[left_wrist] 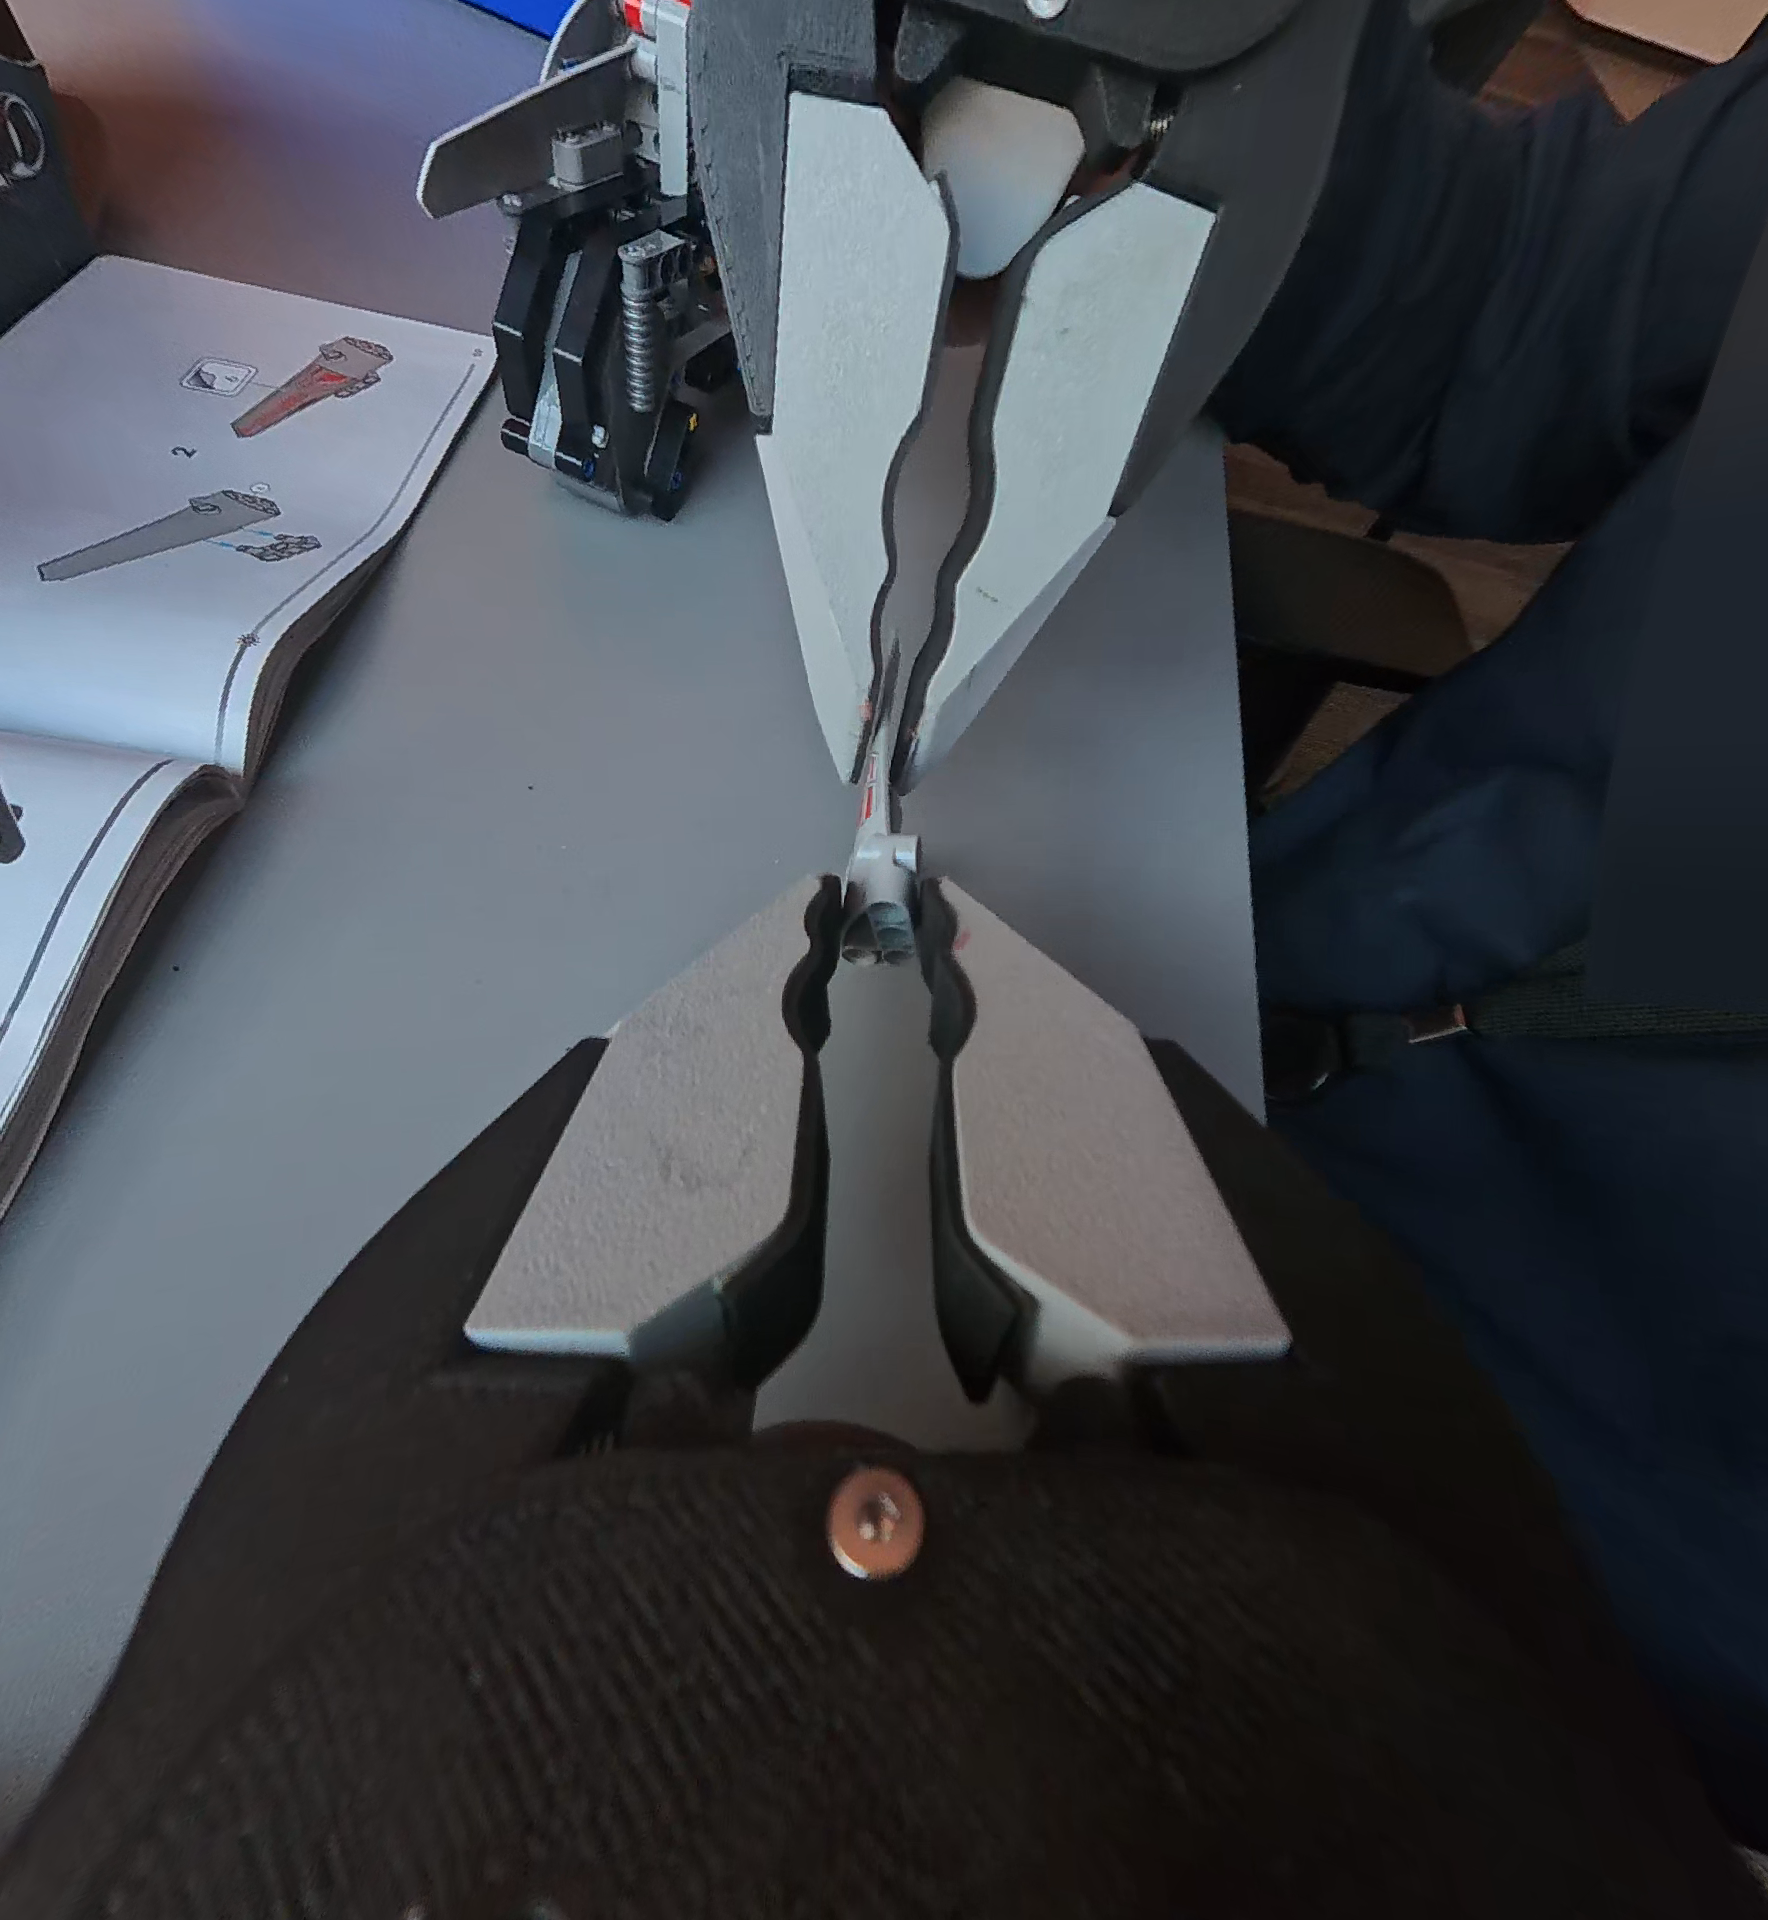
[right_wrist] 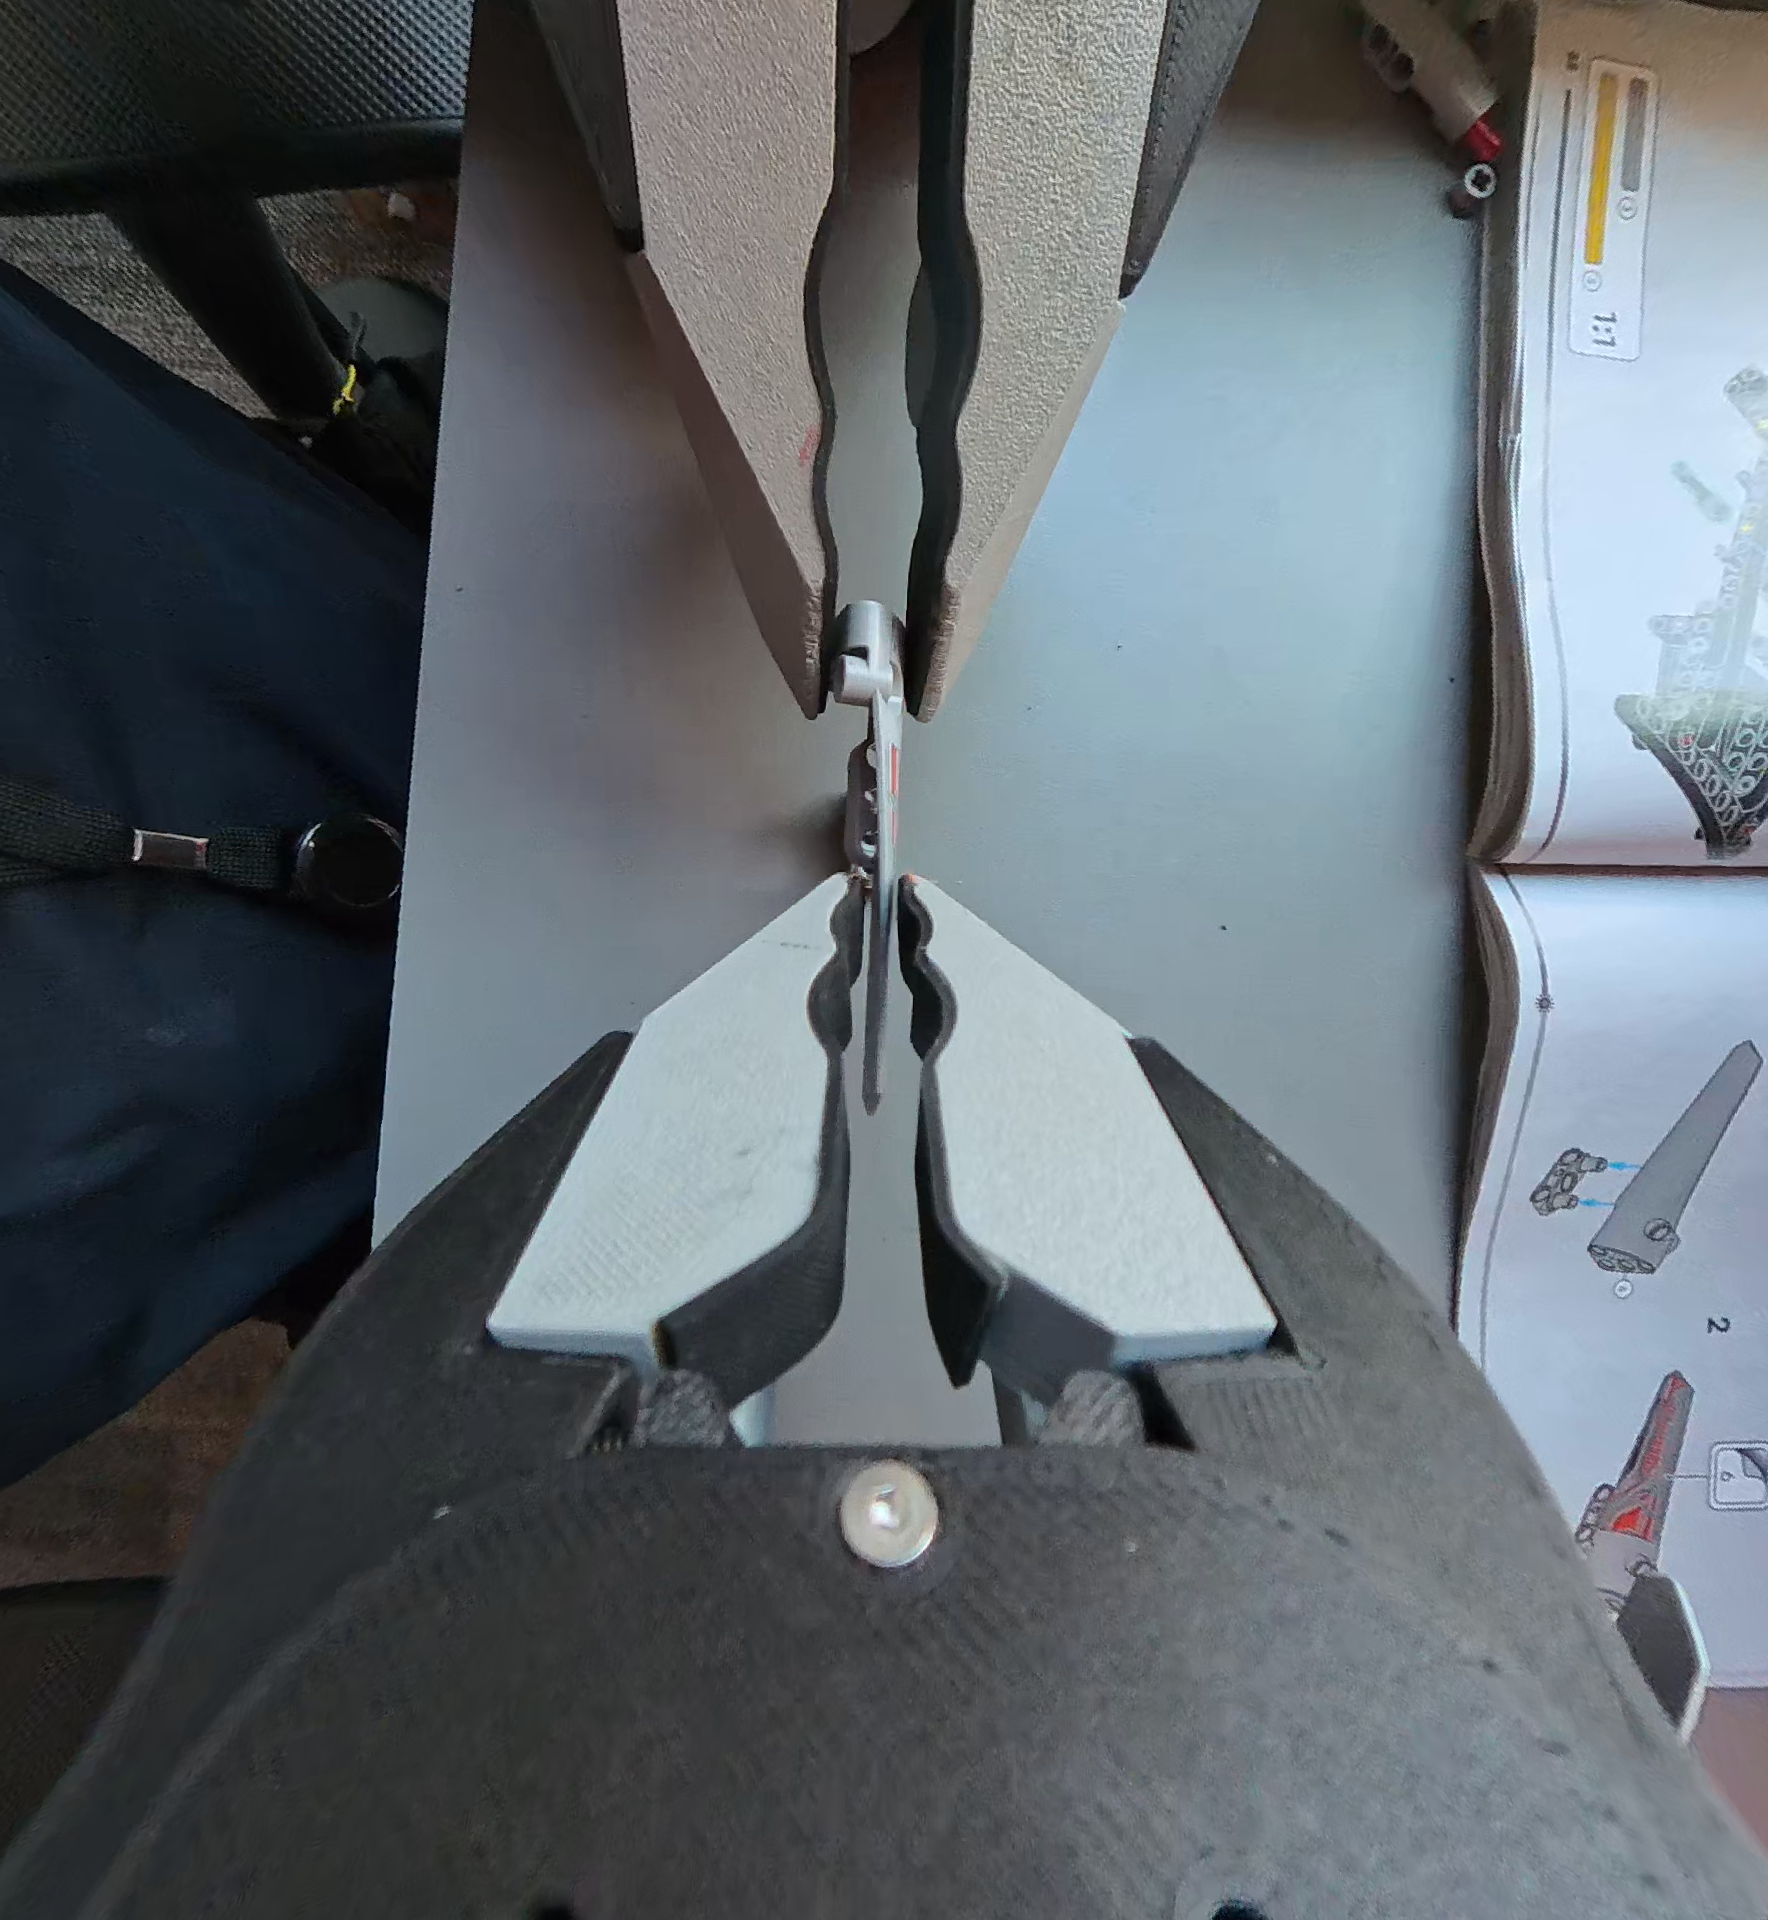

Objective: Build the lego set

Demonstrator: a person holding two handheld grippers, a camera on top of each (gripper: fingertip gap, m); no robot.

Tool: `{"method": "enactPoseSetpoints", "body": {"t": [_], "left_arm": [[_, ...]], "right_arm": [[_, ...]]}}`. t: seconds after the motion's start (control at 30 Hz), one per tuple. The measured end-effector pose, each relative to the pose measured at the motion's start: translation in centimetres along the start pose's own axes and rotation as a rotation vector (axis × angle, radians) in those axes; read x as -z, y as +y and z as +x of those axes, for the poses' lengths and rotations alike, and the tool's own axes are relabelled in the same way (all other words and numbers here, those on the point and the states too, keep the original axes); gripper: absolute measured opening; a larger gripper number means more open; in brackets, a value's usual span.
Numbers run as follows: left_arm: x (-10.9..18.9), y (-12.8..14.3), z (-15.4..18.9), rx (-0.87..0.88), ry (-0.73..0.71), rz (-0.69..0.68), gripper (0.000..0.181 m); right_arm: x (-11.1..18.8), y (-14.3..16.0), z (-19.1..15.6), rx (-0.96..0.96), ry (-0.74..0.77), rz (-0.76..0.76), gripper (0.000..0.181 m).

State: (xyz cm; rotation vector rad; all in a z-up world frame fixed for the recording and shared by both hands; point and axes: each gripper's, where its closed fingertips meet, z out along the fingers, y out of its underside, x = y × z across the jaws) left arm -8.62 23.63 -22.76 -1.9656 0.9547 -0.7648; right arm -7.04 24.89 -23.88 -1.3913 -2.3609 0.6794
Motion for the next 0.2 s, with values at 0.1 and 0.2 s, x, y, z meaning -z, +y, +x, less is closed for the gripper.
{"method": "enactPoseSetpoints", "body": {"t": [0.1,0.2], "left_arm": [[-0.1,0.02,0.1,-0.003,0.001,-0.003,0.012],[-0.17,0.15,0.0,-0.001,-0.005,-0.012,0.012]], "right_arm": [[0.01,-0.09,-0.04,-0.002,-0.004,0.009,0.002],[-0.03,-0.15,-0.02,-0.002,0.002,0.013,0.001]]}}
